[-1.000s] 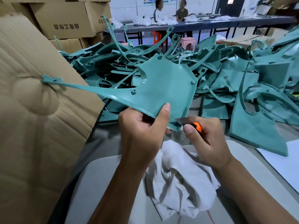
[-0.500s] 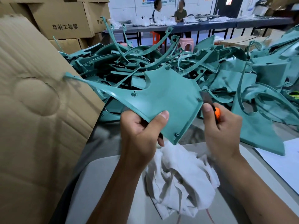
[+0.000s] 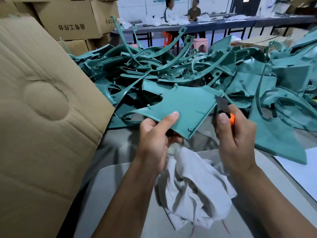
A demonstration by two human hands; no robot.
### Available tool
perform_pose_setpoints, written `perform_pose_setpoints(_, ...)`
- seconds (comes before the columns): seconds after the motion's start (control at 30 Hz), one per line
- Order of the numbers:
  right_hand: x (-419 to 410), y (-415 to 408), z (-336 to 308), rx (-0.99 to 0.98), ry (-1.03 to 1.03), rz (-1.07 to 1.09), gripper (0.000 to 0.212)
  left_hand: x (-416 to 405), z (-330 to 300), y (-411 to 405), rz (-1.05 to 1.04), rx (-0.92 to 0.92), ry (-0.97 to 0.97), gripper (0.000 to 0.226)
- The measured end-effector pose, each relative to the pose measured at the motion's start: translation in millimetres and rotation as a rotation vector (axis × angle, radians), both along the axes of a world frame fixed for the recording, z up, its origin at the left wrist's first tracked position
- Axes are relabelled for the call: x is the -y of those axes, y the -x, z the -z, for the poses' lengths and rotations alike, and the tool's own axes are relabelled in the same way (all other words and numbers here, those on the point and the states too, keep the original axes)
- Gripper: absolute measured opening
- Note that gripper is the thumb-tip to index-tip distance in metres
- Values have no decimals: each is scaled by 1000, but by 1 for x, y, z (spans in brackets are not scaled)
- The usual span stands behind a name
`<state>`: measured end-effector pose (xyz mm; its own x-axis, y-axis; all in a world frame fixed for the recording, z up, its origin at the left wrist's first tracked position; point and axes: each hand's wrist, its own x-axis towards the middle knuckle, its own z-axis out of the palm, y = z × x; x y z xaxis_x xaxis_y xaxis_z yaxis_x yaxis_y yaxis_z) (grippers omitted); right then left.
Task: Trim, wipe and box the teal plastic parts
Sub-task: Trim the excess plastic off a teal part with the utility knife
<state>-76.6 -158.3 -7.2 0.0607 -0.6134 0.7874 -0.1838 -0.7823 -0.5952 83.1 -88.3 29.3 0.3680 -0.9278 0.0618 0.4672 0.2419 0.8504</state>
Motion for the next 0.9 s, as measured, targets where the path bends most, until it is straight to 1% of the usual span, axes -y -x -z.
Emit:
perform_pose_setpoints(0.03, -2, 0, 0, -40, 0, -58, 37, 1, 0, 1, -7, -3, -11, 26)
perform_pose_setpoints(0.1, -5, -1, -1, -156, 18, -145, 41, 1, -1, 3, -25, -5, -25, 16)
perform_pose_setpoints(0.13, -6, -2, -2, -204, 29, -167, 41, 0, -3, 3, -33, -8, -31, 9)
perform_pose_setpoints(0.2, -8, -2, -3, -244, 39, -190, 36, 1, -3, 3, -40, -5, -37, 5)
perform_pose_setpoints(0.3, -8, -1, -5, -254, 43, -230, 36, 1, -4, 2, -38, -7, -45, 7)
perform_pose_setpoints(0.43, -8, -2, -6, -269, 56, -297, 36, 2, -3, 0, -58, -52, -67, 19)
perform_pose_setpoints(0.47, -7, -2, -6, -270, 59, -277, 37, 2, -2, -1, -63, -68, -64, 19)
perform_pose_setpoints(0.57, -3, 3, -7, -265, 54, -147, 37, 3, -2, -9, -68, -70, -18, 9)
perform_pose_setpoints(0.6, -1, 6, -8, -250, 42, -92, 35, 4, -2, -12, -65, -65, 6, 11)
perform_pose_setpoints(0.67, 3, 11, -9, -210, 7, 63, 33, 4, -1, -17, -60, -33, 28, 15)
perform_pose_setpoints(0.73, 8, 16, -9, -201, -32, 249, 39, 3, 2, -19, -30, 38, 34, 8)
perform_pose_setpoints(0.83, 17, 24, -9, -277, -195, 453, 46, 1, 6, -13, 81, 119, 58, 9)
perform_pose_setpoints(0.87, 19, 26, -10, -286, -250, 471, 44, 0, 7, -11, 127, 145, 89, 10)
perform_pose_setpoints(0.9, 19, 27, -11, -253, -301, 464, 39, -1, 8, -10, 177, 176, 121, 11)
